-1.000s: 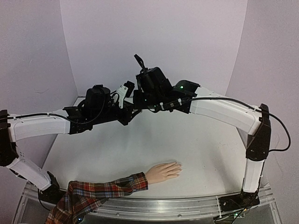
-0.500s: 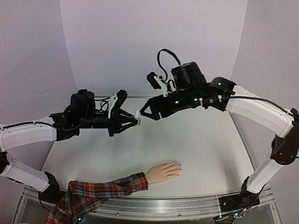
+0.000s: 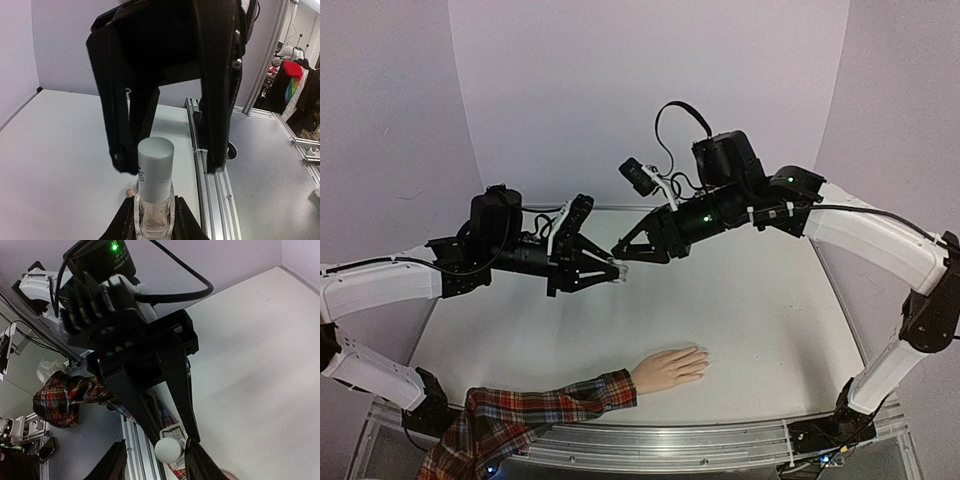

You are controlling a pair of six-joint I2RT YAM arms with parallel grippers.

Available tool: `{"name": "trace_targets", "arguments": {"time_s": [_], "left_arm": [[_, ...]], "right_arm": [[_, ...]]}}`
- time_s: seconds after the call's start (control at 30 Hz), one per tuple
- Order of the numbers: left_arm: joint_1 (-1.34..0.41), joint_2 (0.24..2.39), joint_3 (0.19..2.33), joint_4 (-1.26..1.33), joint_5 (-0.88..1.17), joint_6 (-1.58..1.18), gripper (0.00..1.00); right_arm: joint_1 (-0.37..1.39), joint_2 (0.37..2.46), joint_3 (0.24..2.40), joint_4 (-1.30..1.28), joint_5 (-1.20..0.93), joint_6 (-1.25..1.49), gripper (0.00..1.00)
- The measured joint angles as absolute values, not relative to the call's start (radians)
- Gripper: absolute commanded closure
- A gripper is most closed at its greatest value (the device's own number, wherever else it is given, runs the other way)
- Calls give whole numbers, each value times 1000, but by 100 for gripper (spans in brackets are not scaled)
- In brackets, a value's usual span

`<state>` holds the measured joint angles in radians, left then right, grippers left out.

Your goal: Paint the nails

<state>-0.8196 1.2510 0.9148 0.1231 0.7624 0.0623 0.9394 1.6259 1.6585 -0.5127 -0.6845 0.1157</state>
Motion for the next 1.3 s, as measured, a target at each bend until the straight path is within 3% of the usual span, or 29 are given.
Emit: {"name": "trace_targets", "arguments": {"time_s": [0.1,0.3,0.43,0.57,0.73,0.9,0.93,1.03,1.1,1.3], "left_arm": [[-820,1251,916,123,783,60,100],[-820,1251,917,125,805,43,100],[-819,1252,924,109,752,-30,100],[-833,1271,941,113,572,-72,100],[-855,1366,1038,80,250,-108,100],[-865,1469,1134,20,76,-109,100],[-866,1476,1137,14,61,-107,100],[-871,1478,1134,2,48,-99,100],[-873,1464,1104,28,31,-87,100],[-814,1337,908,99,127,-27,100]], "right_arm": [[939,1650,1664,-511,-710,115,64],[939,1663,1683,-506,-727,109,98],[937,1666,1685,-495,-676,79,100],[933,1670,1679,-457,-539,127,100],[983,1730,1717,-396,-74,296,100],[1052,1880,1875,-478,347,469,100],[1058,1899,1894,-491,381,486,98],[1072,1915,1910,-517,424,503,64],[1076,1907,1911,-544,406,490,48],[1060,1798,1835,-591,115,350,43]]}}
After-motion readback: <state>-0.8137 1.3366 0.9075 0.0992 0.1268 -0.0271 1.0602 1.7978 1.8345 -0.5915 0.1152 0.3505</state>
